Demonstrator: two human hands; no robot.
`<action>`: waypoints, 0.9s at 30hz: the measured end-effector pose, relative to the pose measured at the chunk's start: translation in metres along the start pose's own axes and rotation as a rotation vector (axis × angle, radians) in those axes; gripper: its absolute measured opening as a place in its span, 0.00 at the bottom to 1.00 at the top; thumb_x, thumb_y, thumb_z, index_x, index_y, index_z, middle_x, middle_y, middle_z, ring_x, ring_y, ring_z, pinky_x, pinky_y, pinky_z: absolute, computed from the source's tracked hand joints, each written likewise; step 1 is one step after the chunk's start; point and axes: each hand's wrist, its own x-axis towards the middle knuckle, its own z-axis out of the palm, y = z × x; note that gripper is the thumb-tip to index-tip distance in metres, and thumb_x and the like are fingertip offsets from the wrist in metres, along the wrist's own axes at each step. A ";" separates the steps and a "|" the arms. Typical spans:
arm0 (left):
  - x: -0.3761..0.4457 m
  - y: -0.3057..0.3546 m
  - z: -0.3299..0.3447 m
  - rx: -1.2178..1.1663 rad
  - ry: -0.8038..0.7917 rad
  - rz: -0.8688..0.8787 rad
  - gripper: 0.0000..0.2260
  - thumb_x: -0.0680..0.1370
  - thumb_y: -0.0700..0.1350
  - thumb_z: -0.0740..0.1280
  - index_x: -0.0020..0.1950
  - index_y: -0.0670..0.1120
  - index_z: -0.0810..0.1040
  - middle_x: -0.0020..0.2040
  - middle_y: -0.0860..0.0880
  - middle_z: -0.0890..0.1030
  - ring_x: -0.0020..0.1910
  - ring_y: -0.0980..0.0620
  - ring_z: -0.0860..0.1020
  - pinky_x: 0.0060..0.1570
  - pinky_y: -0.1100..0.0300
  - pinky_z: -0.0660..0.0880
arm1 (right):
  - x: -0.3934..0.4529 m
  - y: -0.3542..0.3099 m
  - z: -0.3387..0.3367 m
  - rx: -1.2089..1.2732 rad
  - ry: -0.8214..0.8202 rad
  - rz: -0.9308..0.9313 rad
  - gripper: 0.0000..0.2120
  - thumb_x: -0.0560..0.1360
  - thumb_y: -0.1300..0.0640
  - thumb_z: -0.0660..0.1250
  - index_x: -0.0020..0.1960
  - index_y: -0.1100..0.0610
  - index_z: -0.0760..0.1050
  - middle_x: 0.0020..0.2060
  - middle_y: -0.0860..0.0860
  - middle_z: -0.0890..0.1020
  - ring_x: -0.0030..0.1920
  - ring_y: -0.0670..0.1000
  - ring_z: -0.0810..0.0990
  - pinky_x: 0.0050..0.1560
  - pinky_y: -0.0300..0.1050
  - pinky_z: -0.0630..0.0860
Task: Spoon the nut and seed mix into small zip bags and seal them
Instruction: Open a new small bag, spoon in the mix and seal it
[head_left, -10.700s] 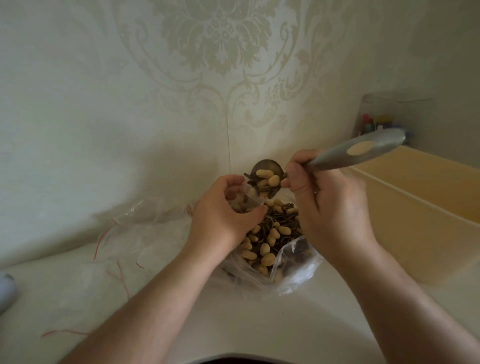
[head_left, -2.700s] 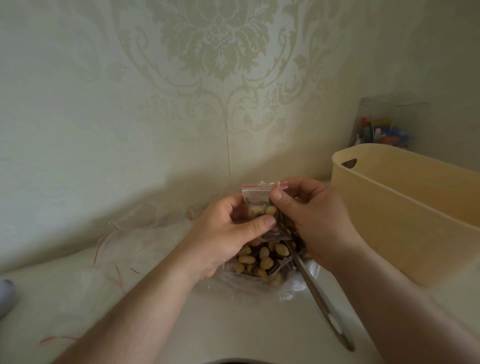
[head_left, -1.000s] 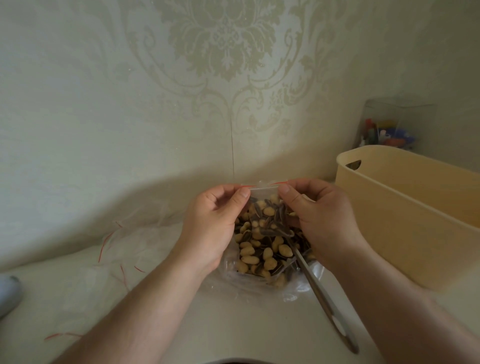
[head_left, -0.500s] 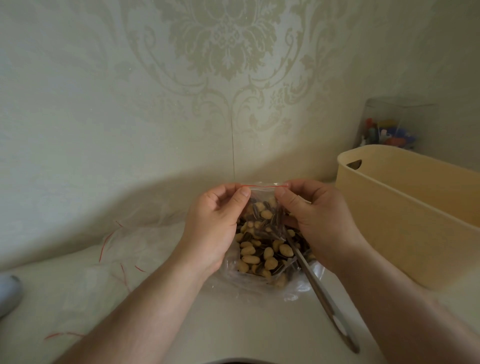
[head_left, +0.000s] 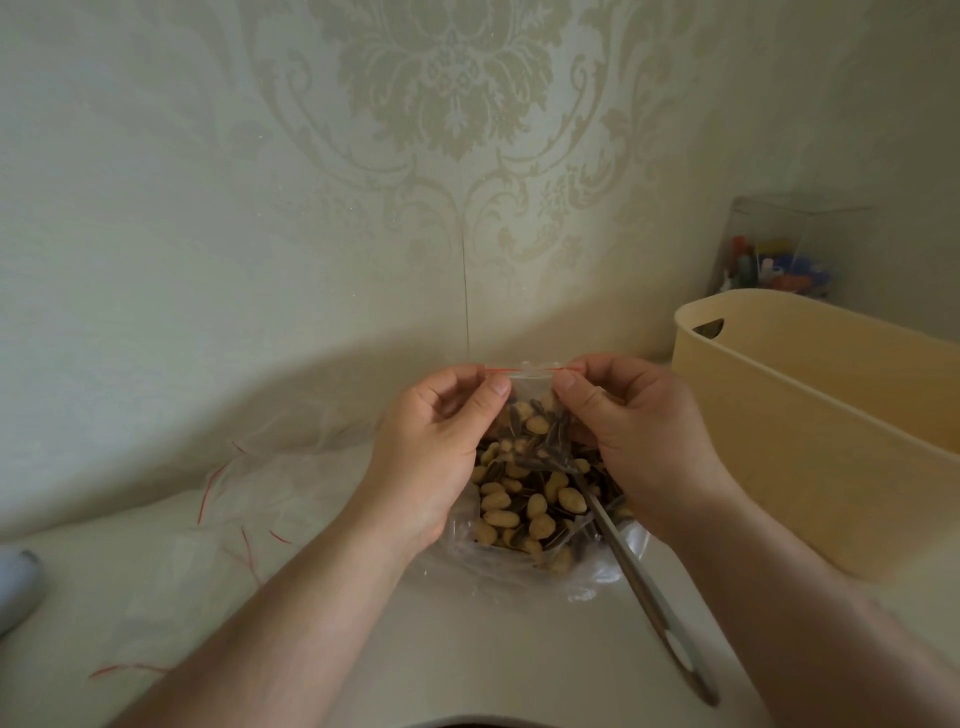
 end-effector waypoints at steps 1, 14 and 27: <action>0.000 0.000 -0.001 0.009 0.005 0.012 0.05 0.79 0.44 0.73 0.53 0.46 0.87 0.49 0.47 0.88 0.51 0.51 0.85 0.63 0.48 0.80 | 0.000 0.000 0.000 0.006 -0.007 0.004 0.05 0.80 0.57 0.71 0.47 0.56 0.84 0.40 0.57 0.87 0.42 0.58 0.87 0.48 0.59 0.86; -0.002 -0.001 0.000 0.083 -0.017 0.080 0.05 0.82 0.43 0.71 0.53 0.44 0.86 0.48 0.44 0.87 0.51 0.46 0.85 0.58 0.52 0.82 | -0.002 0.001 0.004 -0.075 -0.044 -0.006 0.03 0.80 0.58 0.72 0.48 0.54 0.84 0.41 0.58 0.87 0.46 0.61 0.87 0.51 0.57 0.86; -0.003 0.001 -0.001 0.109 -0.041 0.143 0.04 0.77 0.49 0.74 0.50 0.52 0.87 0.48 0.47 0.88 0.51 0.46 0.86 0.57 0.48 0.82 | -0.004 -0.002 0.004 -0.056 -0.070 -0.015 0.04 0.80 0.58 0.71 0.48 0.54 0.83 0.40 0.57 0.86 0.40 0.54 0.85 0.44 0.46 0.85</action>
